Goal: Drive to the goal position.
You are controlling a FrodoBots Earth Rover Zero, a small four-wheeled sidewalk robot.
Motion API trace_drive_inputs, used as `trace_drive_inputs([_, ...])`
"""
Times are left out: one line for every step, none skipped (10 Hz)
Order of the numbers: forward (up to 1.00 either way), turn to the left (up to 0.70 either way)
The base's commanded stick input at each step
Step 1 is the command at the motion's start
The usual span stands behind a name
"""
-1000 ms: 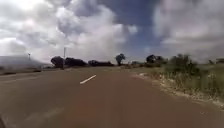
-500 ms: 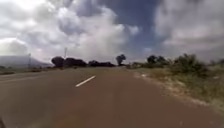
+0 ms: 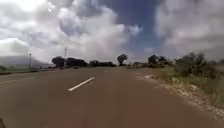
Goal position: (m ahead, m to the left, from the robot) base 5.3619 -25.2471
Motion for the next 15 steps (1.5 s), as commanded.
trace_drive_inputs([1.0,0.0])
trace_drive_inputs([1.0,0.0])
trace_drive_inputs([1.0,0.0])
trace_drive_inputs([1.0,0.0])
trace_drive_inputs([1.0,0.0])
trace_drive_inputs([1.0,0.0])
trace_drive_inputs([1.0,0.0])
trace_drive_inputs([1.0,0.0])
trace_drive_inputs([1.0,0.0])
trace_drive_inputs([1.0,0.0])
trace_drive_inputs([1.0,0.0])
trace_drive_inputs([1.0,0.0])
trace_drive_inputs([1.0,0.0])
trace_drive_inputs([1.0,0.0])
trace_drive_inputs([0.73,0.0])
